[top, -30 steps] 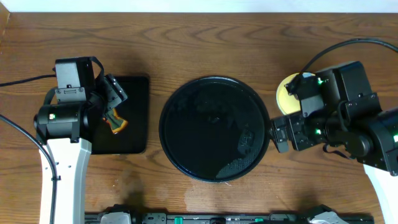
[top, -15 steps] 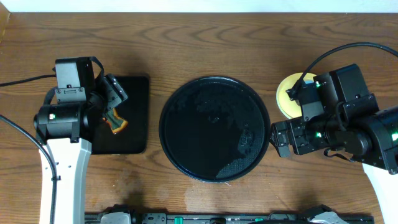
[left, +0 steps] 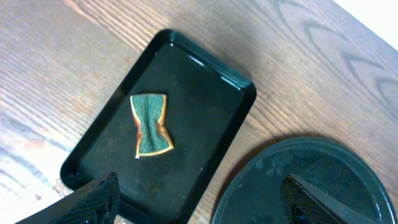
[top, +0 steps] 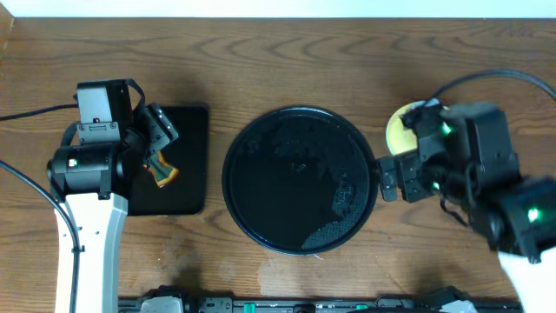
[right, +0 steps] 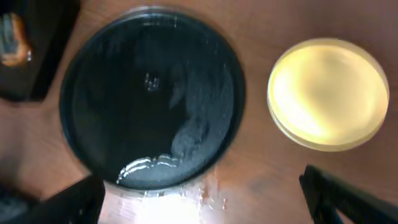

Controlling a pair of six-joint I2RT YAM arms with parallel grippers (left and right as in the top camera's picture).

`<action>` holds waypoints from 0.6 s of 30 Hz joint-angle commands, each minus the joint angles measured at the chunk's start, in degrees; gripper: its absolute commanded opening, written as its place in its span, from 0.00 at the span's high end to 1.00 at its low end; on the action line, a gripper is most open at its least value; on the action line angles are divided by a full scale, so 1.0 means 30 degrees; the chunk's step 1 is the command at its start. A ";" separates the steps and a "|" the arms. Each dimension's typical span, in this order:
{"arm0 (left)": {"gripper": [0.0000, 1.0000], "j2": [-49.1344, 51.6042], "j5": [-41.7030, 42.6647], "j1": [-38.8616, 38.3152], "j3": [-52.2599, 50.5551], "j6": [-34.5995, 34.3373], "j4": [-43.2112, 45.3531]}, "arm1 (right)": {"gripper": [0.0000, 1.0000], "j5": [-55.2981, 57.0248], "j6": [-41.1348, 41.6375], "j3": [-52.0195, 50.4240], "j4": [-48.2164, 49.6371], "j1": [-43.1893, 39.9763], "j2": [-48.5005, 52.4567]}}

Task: Clean dirty plates on tray and stack at the side

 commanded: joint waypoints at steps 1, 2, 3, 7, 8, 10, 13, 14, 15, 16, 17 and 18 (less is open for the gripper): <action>0.17 -0.0022 -0.0044 0.0066 0.0204 0.0117 -0.0029 | 0.01 -0.0736 -0.1304 -0.3869 0.2528 -0.1778 -0.2616; 0.17 -0.0022 -0.0044 0.0066 0.0204 0.0117 -0.0029 | 0.01 -0.1756 -0.2353 -0.6003 0.4350 -0.2820 -0.4000; 0.17 -0.0022 -0.0044 0.0066 0.0204 0.0117 -0.0036 | 0.01 -0.2091 -0.2681 -0.7067 0.5268 -0.3293 -0.4721; 0.16 -0.0022 -0.0044 0.0066 0.0204 0.0117 -0.0036 | 0.01 -0.2200 -0.2849 -1.1111 0.8786 -0.4838 -0.7963; 0.16 -0.0022 -0.0044 0.0066 0.0204 0.0117 -0.0036 | 0.01 -0.2200 -0.2841 -1.1890 0.9442 -0.5093 -0.8677; 0.16 -0.0022 -0.0044 0.0066 0.0204 0.0117 -0.0029 | 0.01 -0.2215 -0.2834 -1.3442 1.0768 -0.5537 -1.0120; 0.16 -0.0022 -0.0044 0.0066 0.0204 0.0117 -0.0036 | 0.01 -0.2645 -0.2834 -1.5795 1.2713 -0.6200 -1.2415; 0.16 -0.0022 -0.0044 0.0066 0.0204 0.0117 -0.0036 | 0.01 -0.2776 -0.2827 -1.6385 1.3180 -0.6339 -1.3019; 0.16 -0.0022 -0.0044 0.0066 0.0204 0.0117 -0.0036 | 0.01 -0.2907 -0.2827 -1.6866 1.3537 -0.6426 -1.3537; 0.16 -0.0022 -0.0044 0.0066 0.0204 0.0117 -0.0036 | 0.01 -0.3038 -0.2834 -1.7566 1.4061 -0.6513 -1.4294; 0.16 -0.0022 -0.0044 0.0066 0.0204 0.0117 -0.0029 | 0.01 -0.3060 -0.2827 -1.8134 1.4557 -0.6535 -1.4899; 0.16 -0.0022 -0.0044 0.0066 0.0204 0.0117 -0.0029 | 0.01 -0.3060 -0.2827 -1.8695 1.5081 -0.6535 -1.5497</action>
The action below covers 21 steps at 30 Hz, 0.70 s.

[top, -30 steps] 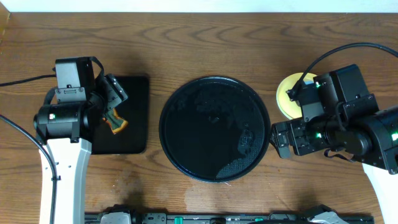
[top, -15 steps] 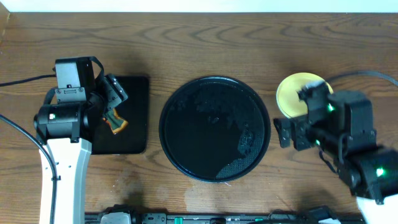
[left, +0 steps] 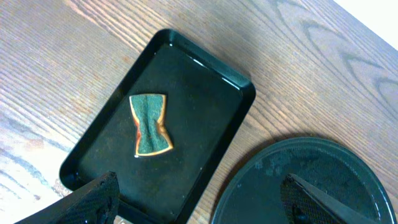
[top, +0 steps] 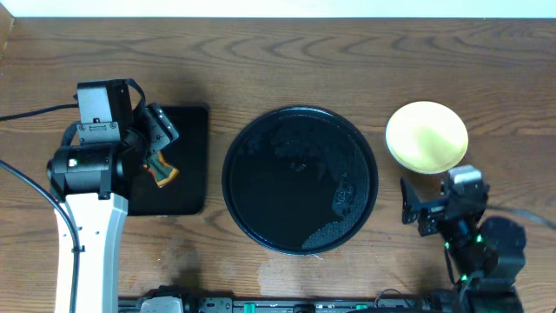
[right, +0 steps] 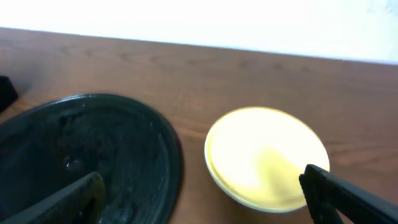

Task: Clean dirty plates on tray and stack at the side

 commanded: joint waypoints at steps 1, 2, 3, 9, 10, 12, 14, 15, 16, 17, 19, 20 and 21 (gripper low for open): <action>0.16 -0.0029 -0.0095 0.0066 0.0197 0.0117 -0.0058 | 0.01 -0.0627 -0.0306 -0.1865 0.1384 -0.0277 -0.1989; 0.16 -0.0029 -0.0095 0.0066 0.0197 0.0117 -0.0058 | 0.01 -0.0627 -0.0277 -0.2455 0.2033 -0.0277 -0.2499; 0.16 -0.0029 -0.0095 0.0066 0.0197 0.0117 -0.0066 | 0.01 -0.0619 -0.0146 -0.2980 0.2659 -0.0277 -0.2892; 0.16 -0.0029 -0.0095 0.0066 0.0197 0.0109 -0.0058 | 0.01 -0.0619 0.0408 -0.6360 0.6645 -0.0204 -0.5027; 0.16 -0.0029 -0.0095 0.0066 0.0197 0.0109 -0.0058 | 0.01 -0.0627 0.0430 -0.6674 0.7002 -0.0204 -0.5260; 0.16 -0.0029 -0.0095 0.0066 0.0197 0.0117 -0.0058 | 0.01 -0.0619 0.0641 -0.7468 0.7759 -0.0189 -0.5901; 0.16 -0.0029 -0.0095 0.0066 0.0197 0.0117 -0.0058 | 0.01 -0.0590 0.0685 -0.7686 0.7635 -0.0189 -0.6324; 0.16 -0.0029 -0.0095 0.0066 0.0197 0.0117 -0.0058 | 0.01 -0.0583 0.0685 -0.7664 0.7606 -0.0189 -0.6324; 0.16 -0.0029 -0.0095 0.0066 0.0197 0.0117 -0.0058 | 0.01 -0.0525 0.0692 -0.7672 0.7584 -0.0189 -0.6324; 0.16 -0.0029 -0.0095 0.0066 0.0197 0.0117 -0.0058 | 0.01 -0.0386 0.0685 -0.7672 0.7504 -0.0182 -0.6324; 0.16 -0.0029 -0.0095 0.0066 0.0197 0.0117 -0.0066 | 0.01 0.0138 0.0692 -0.7672 0.7104 -0.0182 -0.6324; 0.16 -0.0029 -0.0095 0.0066 0.0197 0.0117 -0.0066 | 0.01 0.0481 0.0692 -0.7672 0.6768 -0.0182 -0.6324; 0.16 -0.0029 -0.0095 0.0066 0.0197 0.0117 -0.0058 | 0.01 0.0801 0.0692 -0.7672 0.6535 -0.0182 -0.6324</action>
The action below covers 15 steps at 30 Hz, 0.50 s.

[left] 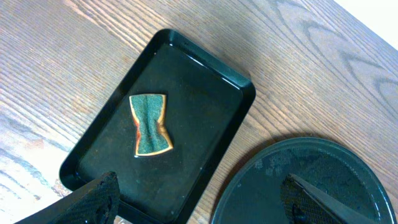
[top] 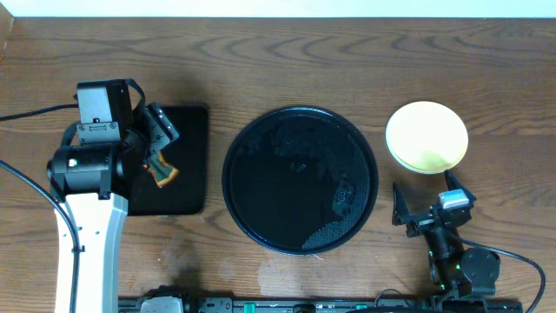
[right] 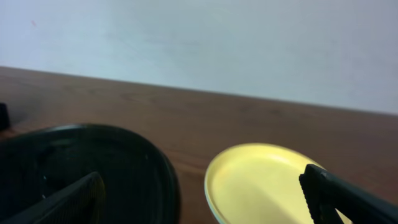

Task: Clean dirty plates on tray and stack at the side

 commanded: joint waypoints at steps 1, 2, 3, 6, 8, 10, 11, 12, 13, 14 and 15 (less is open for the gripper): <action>0.16 -0.0029 -0.0087 0.0066 0.0197 0.0117 -0.0058 | 0.01 0.1304 0.0189 -0.0029 -0.0459 -0.0182 -0.0189; 0.16 -0.0029 -0.0087 0.0066 0.0197 0.0117 -0.0066 | 0.01 0.1392 -0.0219 -0.0022 -0.0466 -0.0182 -0.0189; 0.16 -0.0029 -0.0087 0.0066 0.0197 0.0117 -0.0066 | 0.01 0.1392 -0.0787 -0.0022 -0.0466 -0.0189 -0.0189; 0.16 -0.0029 -0.0087 0.0066 0.0197 0.0117 -0.0058 | 0.01 0.1843 -0.1260 -0.0022 -0.0525 -0.0189 -0.0189; 0.16 -0.0029 -0.0087 0.0066 0.0197 0.0117 -0.0058 | 0.01 0.2040 -0.1246 -0.0022 -0.0532 -0.0189 -0.0189; 0.16 -0.0029 -0.0087 0.0066 0.0197 0.0117 -0.0066 | 0.01 0.1989 -0.1086 -0.0022 -0.0525 -0.0189 -0.0189; 0.16 -0.0029 -0.0087 0.0066 0.0197 0.0117 -0.0066 | 0.01 0.1800 -0.0976 -0.0022 -0.0510 -0.0189 -0.0189; 0.16 -0.0029 -0.0087 0.0066 0.0197 0.0117 -0.0058 | 0.01 0.1705 -0.0976 -0.0022 -0.0466 -0.0189 -0.0189; 0.16 -0.0029 -0.0087 0.0066 0.0197 0.0117 -0.0058 | 0.01 0.1719 -0.0976 -0.0022 -0.0466 -0.0189 -0.0189; 0.16 -0.0029 -0.0087 0.0066 0.0197 0.0117 -0.0058 | 0.01 0.1712 -0.0976 -0.0022 -0.0474 -0.0189 -0.0189; 0.16 -0.0029 -0.0087 0.0066 0.0197 0.0117 -0.0058 | 0.01 0.1719 -0.0976 -0.0022 -0.0474 -0.0189 -0.0189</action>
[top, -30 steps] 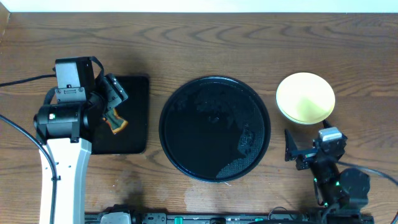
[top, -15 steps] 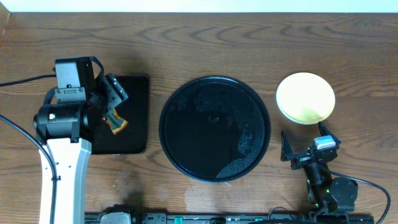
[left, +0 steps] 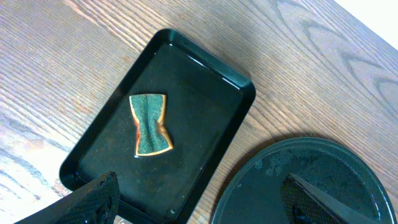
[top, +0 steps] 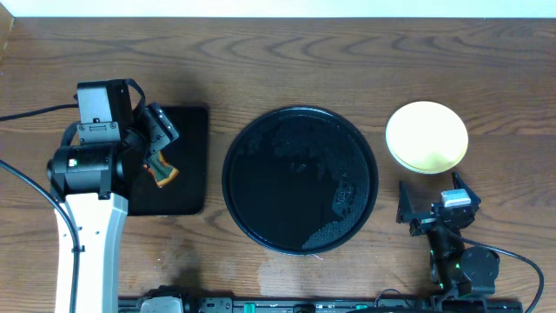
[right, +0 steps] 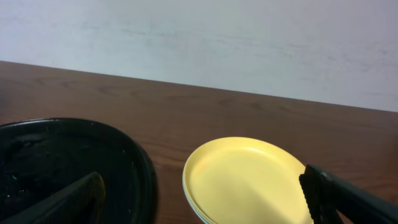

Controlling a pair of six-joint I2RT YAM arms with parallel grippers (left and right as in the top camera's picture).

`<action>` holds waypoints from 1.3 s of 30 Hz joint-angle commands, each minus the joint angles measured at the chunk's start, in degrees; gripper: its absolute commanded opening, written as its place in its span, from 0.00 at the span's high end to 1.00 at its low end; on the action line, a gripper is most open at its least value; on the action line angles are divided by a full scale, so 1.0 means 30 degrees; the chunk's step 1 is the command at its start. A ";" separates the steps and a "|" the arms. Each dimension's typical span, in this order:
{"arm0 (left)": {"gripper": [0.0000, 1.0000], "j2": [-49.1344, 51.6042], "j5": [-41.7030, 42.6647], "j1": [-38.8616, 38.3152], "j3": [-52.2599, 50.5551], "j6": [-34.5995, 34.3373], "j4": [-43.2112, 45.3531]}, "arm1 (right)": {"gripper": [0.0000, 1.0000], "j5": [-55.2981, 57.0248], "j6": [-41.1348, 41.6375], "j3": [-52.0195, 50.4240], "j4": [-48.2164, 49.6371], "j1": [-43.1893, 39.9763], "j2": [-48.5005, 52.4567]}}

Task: Clean dirty plates on tray and stack at the side

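Observation:
A round black tray (top: 300,178) lies mid-table, wet and smeared with foam, with no plate on it; it also shows as the round tray (right: 62,162). Yellow plates (top: 426,136) sit stacked to its right; the yellow plates (right: 249,180) show two rims. My right gripper (top: 433,206) is open and empty, low at the table's front right, short of the plates. My left gripper (left: 205,199) is open, hovering above a green and orange sponge (left: 150,124).
The sponge lies in a small black rectangular tray (left: 205,112) left of the round tray. My left arm (top: 87,165) stands over that tray's left side. A pale wall (right: 199,37) rises behind the wooden table (top: 287,61).
My right gripper has shifted slightly to the right at the table's front edge, so the yellow plates sit more centrally in its view. The left arm and sponge have not moved.
First my right gripper hung open above the gap between the round tray and the yellow plates, looking down. Then it was nearer the front edge. Later it sat low at the front right, looking across the table, where it remains. The left gripper stayed open over the sponge.

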 commanded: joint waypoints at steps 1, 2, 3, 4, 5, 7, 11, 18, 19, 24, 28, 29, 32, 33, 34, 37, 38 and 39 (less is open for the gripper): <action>0.16 -0.0022 -0.0087 0.0066 0.0197 0.0117 -0.0066 | 0.01 0.0219 -0.0189 -0.0022 -0.0087 -0.0189 -0.0153; 0.16 -0.0022 -0.0087 0.0066 0.0197 0.0117 -0.0058 | 0.01 0.0219 -0.0189 -0.0022 -0.0087 -0.0189 -0.0153; 0.16 -0.0022 -0.0087 0.0066 0.0197 0.0117 -0.0066 | 0.01 0.0219 -0.0189 -0.0022 -0.0087 -0.0189 -0.0153; 0.16 -0.0022 -0.0087 0.0066 0.0197 0.0117 -0.0058 | 0.01 0.0219 -0.0189 -0.0022 -0.0087 -0.0189 -0.0153; 0.16 -0.0022 -0.0087 0.0066 0.0197 0.0117 -0.0066 | 0.01 0.0219 -0.0189 -0.0022 -0.0087 -0.0189 -0.0153; 0.16 -0.0022 -0.0087 0.0066 0.0197 0.0117 -0.0066 | 0.01 0.0219 -0.0189 -0.0022 -0.0087 -0.0189 -0.0153; 0.16 -0.0022 -0.0087 0.0066 0.0197 0.0117 -0.0066 | 0.01 0.0219 -0.0189 -0.0022 -0.0087 -0.0189 -0.0153; 0.16 -0.0022 -0.0087 0.0066 0.0197 0.0117 -0.0058 | 0.01 0.0219 -0.0189 -0.0022 -0.0087 -0.0189 -0.0153; 0.16 -0.0022 -0.0087 0.0066 0.0197 0.0117 -0.0058 | 0.01 0.0219 -0.0189 -0.0022 -0.0087 -0.0189 -0.0153; 0.16 -0.0022 -0.0393 0.0073 0.0197 0.0226 -0.0189 | 0.01 0.0219 -0.0189 -0.0022 -0.0087 -0.0189 -0.0153; 0.16 0.0022 -0.0583 -0.0117 0.0022 0.1683 -0.1035 | 0.01 0.0219 -0.0189 -0.0022 -0.0087 -0.0189 -0.0153; 0.16 0.0022 -0.0590 -0.0342 -0.0291 0.2033 -0.1472 | 0.01 0.0219 -0.0189 -0.0022 -0.0087 -0.0189 -0.0153; 0.16 -0.0335 -0.0597 -0.1086 -0.1719 0.3169 -0.1858 | 0.01 0.0219 -0.0189 -0.0022 -0.0087 -0.0189 -0.0153; 0.16 -0.0787 -0.0605 -0.1501 -0.2958 0.3628 -0.1428 | 0.01 0.0219 -0.0189 -0.0022 -0.0087 -0.0189 -0.0153; 0.16 -0.1144 -0.0597 -0.1647 -0.3825 0.3781 -0.0852 | 0.01 0.0219 -0.0189 -0.0022 -0.0087 -0.0189 -0.0153; 0.16 -0.2543 -0.0561 -0.1858 -0.6681 0.3789 0.1617 | 0.01 0.0219 -0.0189 -0.0022 -0.0087 -0.0189 -0.0153; 0.16 -0.3679 -0.0255 -0.1865 -0.8845 0.3832 0.3956 | 0.01 0.0219 -0.0189 -0.0022 -0.0087 -0.0189 -0.0153; 0.16 -0.4320 -0.0066 -0.1865 -1.0054 0.3840 0.5377 | 0.01 0.0219 -0.0189 -0.0022 -0.0087 -0.0189 -0.0153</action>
